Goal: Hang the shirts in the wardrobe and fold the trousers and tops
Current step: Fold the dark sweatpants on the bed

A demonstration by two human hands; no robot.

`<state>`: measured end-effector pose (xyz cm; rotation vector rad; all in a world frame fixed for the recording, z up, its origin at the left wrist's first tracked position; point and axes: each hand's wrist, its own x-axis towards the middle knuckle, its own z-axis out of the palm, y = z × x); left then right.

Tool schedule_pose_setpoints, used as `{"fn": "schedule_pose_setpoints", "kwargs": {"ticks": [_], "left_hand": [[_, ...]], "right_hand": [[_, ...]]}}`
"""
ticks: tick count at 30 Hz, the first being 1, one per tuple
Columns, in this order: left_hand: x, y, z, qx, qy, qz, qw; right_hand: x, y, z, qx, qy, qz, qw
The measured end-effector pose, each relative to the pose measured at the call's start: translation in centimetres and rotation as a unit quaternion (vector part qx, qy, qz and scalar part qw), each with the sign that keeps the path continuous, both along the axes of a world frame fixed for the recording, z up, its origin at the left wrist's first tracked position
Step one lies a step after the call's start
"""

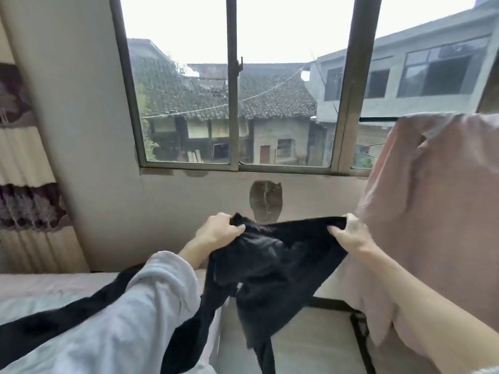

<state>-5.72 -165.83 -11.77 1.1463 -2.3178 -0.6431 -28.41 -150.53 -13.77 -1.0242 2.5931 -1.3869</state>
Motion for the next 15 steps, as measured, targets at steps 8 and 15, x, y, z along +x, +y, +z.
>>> {"fn": "schedule_pose_setpoints", "kwargs": {"ticks": [8,15], "left_hand": [[-7.2,9.1,-0.7,0.219,0.248,-0.025,0.943],[-11.1,15.4,0.1,0.314,0.233,-0.231,0.891]], "right_hand": [[-1.9,7.5,-1.2,-0.145,-0.134,-0.009,0.980],[1.4,10.4,0.7,-0.240,-0.073,0.183,0.950]]}}
